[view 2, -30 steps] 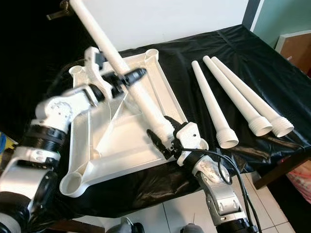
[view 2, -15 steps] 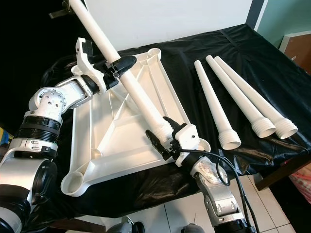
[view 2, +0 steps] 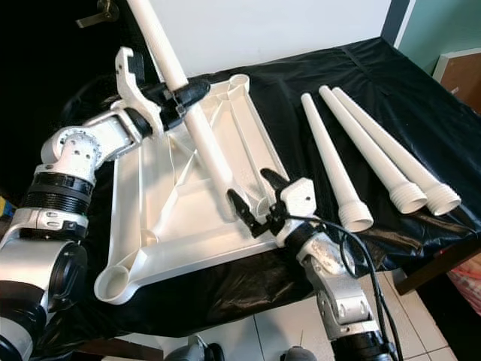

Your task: Building children table

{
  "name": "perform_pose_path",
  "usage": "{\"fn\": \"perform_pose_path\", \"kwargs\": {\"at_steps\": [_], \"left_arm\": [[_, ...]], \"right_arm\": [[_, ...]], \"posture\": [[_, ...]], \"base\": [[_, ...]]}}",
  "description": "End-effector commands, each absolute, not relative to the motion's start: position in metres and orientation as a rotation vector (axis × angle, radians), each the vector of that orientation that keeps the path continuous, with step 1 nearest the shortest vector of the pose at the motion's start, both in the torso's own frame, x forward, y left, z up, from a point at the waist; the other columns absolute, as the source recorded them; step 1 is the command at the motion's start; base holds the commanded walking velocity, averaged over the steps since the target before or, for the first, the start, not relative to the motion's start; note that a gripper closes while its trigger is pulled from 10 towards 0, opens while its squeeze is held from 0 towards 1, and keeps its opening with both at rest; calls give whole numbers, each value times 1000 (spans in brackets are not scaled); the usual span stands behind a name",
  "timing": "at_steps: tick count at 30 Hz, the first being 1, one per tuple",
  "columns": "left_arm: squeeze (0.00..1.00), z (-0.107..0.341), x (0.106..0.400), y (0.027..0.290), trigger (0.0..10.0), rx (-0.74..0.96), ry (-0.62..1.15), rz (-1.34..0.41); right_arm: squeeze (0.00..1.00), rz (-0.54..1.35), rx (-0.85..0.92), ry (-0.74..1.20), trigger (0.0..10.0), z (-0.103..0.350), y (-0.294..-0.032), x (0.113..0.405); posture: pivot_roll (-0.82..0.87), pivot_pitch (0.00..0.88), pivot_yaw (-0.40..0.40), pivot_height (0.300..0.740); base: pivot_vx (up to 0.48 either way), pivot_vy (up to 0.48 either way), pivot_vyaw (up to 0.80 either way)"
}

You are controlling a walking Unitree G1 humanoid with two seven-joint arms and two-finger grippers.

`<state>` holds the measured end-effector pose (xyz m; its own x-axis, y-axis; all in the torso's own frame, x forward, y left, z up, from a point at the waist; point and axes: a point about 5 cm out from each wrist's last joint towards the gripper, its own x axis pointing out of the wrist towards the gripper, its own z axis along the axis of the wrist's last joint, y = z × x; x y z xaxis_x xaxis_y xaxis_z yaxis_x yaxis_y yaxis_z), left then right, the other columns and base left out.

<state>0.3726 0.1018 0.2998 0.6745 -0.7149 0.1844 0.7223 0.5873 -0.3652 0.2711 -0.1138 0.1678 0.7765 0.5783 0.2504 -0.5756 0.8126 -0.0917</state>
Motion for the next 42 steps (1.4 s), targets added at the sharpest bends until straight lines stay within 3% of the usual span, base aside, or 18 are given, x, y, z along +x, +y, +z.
{"fn": "perform_pose_path", "kwargs": {"at_steps": [1,9,14,36,37,39,40,41,42], "left_arm": [[0,318,359,94,10000,-348,-144,-1032],[0,323,349,80,10000,-223,-208,-1054],[0,324,330,58,10000,-113,-279,-1100],[0,324,308,37,10000,-95,-333,-1158],[0,324,308,37,10000,-92,-333,-1158],[0,324,308,37,10000,-92,-333,-1158],[0,324,307,36,10000,-95,-333,-1160],[0,324,307,35,10000,-97,-333,-1160],[0,324,307,35,10000,-98,-334,-1161]], "right_arm": [[0,637,2,-259,10000,173,-109,272],[0,677,-38,-219,10000,181,-98,281],[0,677,-79,-194,10000,193,-83,297],[0,644,-175,-152,10000,196,-63,321],[0,647,-175,-160,8235,197,-62,321],[0,647,-175,-160,8235,197,-62,321],[0,657,-170,-162,4235,198,-60,321],[0,661,-168,-160,4235,198,-59,321],[0,662,-166,-161,2078,198,-59,321]], "posture": [[-102,79,106,740],[-100,77,99,740],[-88,66,89,740],[-68,57,84,740],[-68,58,84,740],[-68,58,84,740],[-68,59,83,740],[-68,59,83,740],[-69,60,84,740]], "base": [[0,0,0],[0,0,0],[0,0,0],[0,0,0],[0,0,0],[0,0,0],[0,0,0],[0,0,0],[0,0,0]]}}
